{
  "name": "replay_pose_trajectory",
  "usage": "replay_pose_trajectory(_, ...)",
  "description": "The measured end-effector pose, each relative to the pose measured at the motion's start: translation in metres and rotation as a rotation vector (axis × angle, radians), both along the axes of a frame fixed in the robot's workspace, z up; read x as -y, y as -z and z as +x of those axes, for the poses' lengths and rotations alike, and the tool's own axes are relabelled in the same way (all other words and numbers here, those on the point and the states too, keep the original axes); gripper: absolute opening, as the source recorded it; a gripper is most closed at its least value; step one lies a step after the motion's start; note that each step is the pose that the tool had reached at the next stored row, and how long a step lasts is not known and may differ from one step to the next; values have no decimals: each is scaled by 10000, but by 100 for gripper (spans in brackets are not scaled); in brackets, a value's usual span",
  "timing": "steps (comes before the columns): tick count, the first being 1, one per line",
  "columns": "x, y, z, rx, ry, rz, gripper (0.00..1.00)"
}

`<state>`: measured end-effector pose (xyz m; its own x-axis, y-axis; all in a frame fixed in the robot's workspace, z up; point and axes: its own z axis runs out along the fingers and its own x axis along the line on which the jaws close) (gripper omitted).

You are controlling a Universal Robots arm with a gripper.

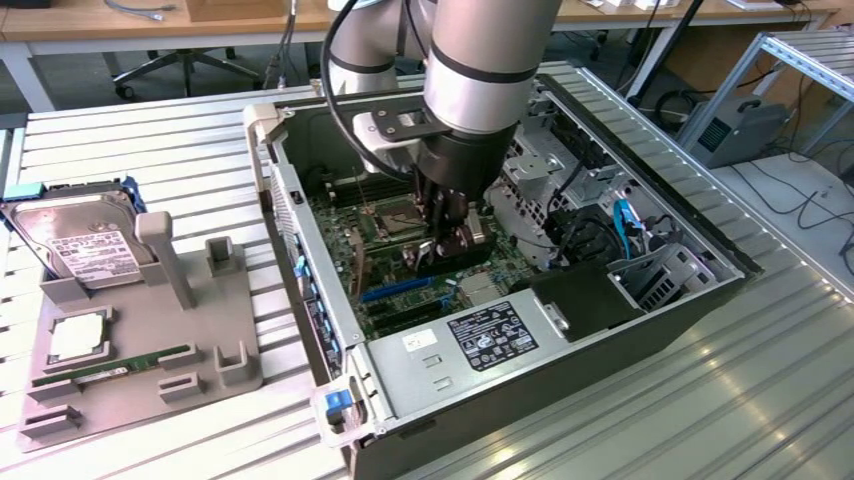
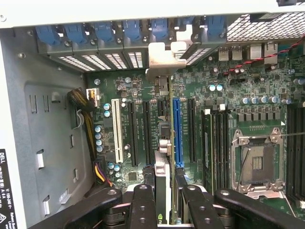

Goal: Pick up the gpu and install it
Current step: 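Insert the gpu into the slot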

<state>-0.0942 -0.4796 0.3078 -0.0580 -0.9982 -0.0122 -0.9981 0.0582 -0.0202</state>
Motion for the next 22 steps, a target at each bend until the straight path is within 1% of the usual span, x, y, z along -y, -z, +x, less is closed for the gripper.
replay_pose_trajectory(4,-17,7,0,1,25,-145,27)
replay_pose_trajectory(5,-24,8,0,1,25,-174,27)
replay_pose_trajectory(6,-32,9,0,1,25,-186,27)
replay_pose_trajectory(9,-35,9,0,0,25,-188,27)
replay_pose_trajectory(10,-35,9,-1,51,27,-190,27)
replay_pose_trajectory(11,-35,10,-1,218,28,-190,27)
replay_pose_trajectory(12,-36,12,-1,363,29,-189,27)
replay_pose_trajectory(13,-35,14,-2,466,30,-188,27)
replay_pose_trajectory(14,-36,15,-1,528,31,-188,27)
replay_pose_trajectory(19,-35,15,-1,531,30,-188,27)
replay_pose_trajectory(20,-35,15,-1,532,30,-194,27)
replay_pose_trajectory(21,-35,16,-2,533,30,-220,27)
replay_pose_trajectory(22,-35,16,-2,532,29,-264,27)
